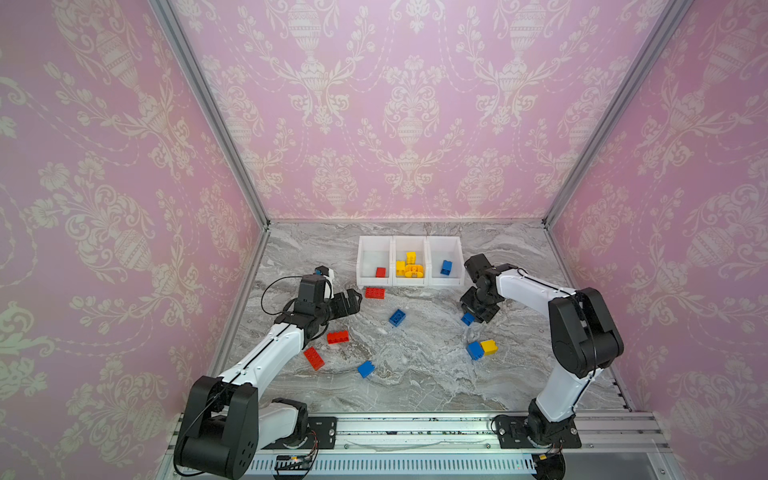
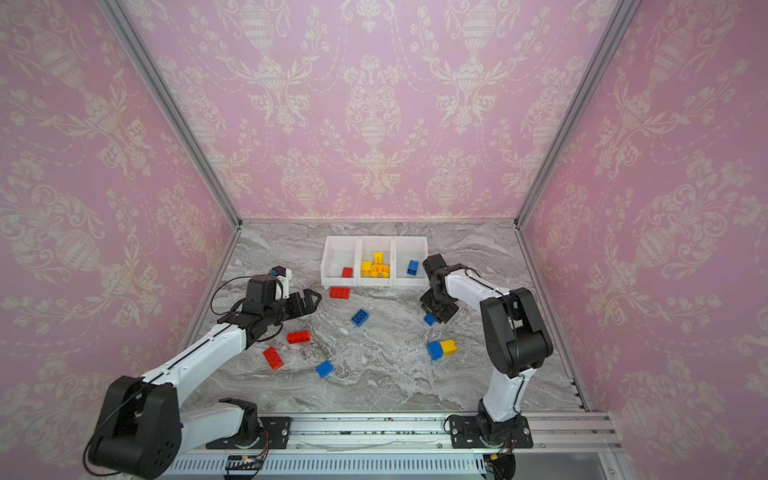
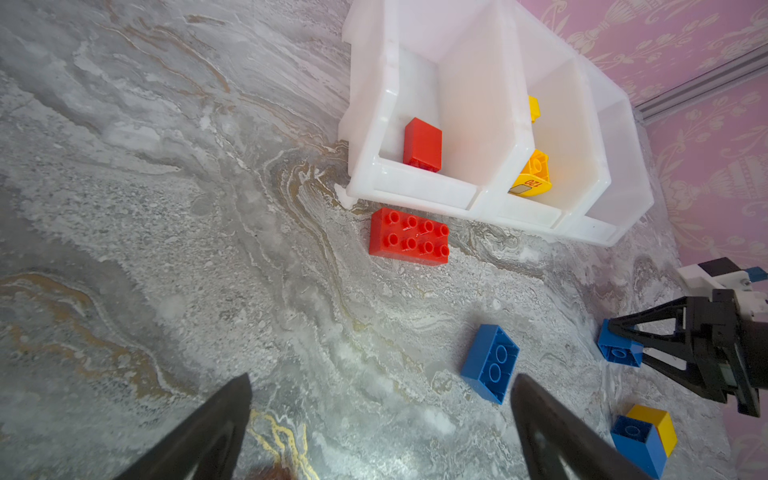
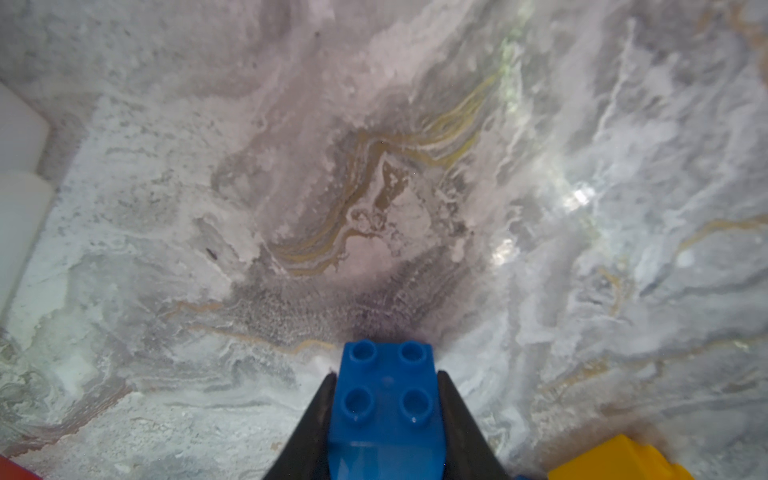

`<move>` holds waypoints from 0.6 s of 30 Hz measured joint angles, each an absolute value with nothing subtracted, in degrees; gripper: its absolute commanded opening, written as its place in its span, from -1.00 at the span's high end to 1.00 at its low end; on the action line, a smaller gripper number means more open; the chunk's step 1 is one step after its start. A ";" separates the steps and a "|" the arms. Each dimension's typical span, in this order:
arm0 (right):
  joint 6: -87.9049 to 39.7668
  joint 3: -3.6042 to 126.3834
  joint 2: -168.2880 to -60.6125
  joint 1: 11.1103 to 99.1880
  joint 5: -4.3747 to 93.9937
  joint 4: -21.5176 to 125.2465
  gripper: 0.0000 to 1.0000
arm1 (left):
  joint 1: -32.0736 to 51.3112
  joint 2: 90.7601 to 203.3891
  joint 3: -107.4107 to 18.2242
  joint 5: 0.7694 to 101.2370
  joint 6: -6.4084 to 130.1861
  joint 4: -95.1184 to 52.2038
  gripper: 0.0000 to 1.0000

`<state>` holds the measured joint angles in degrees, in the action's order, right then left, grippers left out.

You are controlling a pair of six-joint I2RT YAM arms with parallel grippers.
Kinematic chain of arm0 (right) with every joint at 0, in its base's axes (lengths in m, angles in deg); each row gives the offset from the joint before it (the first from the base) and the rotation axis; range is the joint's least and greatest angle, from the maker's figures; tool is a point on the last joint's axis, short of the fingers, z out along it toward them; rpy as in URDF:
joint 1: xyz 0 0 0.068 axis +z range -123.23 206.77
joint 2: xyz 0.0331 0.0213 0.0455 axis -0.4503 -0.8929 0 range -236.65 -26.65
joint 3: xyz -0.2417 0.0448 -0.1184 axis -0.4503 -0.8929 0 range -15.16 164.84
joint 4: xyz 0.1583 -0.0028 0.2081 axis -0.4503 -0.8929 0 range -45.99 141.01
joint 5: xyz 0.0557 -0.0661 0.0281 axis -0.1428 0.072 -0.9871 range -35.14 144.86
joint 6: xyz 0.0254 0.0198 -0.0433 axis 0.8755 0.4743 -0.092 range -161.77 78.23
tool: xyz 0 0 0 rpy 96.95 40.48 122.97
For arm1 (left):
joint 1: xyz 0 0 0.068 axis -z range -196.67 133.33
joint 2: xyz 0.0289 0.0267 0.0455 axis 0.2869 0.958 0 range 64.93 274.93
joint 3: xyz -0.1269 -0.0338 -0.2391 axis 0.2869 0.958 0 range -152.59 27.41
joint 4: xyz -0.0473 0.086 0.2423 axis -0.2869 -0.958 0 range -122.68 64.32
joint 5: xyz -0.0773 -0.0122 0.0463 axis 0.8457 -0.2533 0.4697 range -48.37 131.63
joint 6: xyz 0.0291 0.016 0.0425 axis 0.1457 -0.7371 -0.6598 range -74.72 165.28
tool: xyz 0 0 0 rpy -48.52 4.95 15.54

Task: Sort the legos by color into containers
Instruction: 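Carry the blue brick to the compartment nearest the right arm and release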

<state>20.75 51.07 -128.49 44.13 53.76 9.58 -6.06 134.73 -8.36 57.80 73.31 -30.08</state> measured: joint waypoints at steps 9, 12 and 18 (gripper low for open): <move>16.10 62.81 -126.13 47.69 58.85 6.55 0.48 | -6.06 134.58 -7.99 57.80 73.51 -30.04 -0.99; 14.04 66.61 -126.26 47.93 60.27 6.37 0.47 | -6.06 134.03 -7.88 57.80 73.55 -30.06 -0.99; 9.34 73.41 -129.69 47.91 61.41 8.82 0.45 | -6.06 133.46 -7.88 57.80 73.73 -30.08 -0.99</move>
<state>9.34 73.41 -129.69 47.91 61.41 8.82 -6.06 133.46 -7.88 57.80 73.73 -30.08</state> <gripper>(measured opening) 0.343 0.993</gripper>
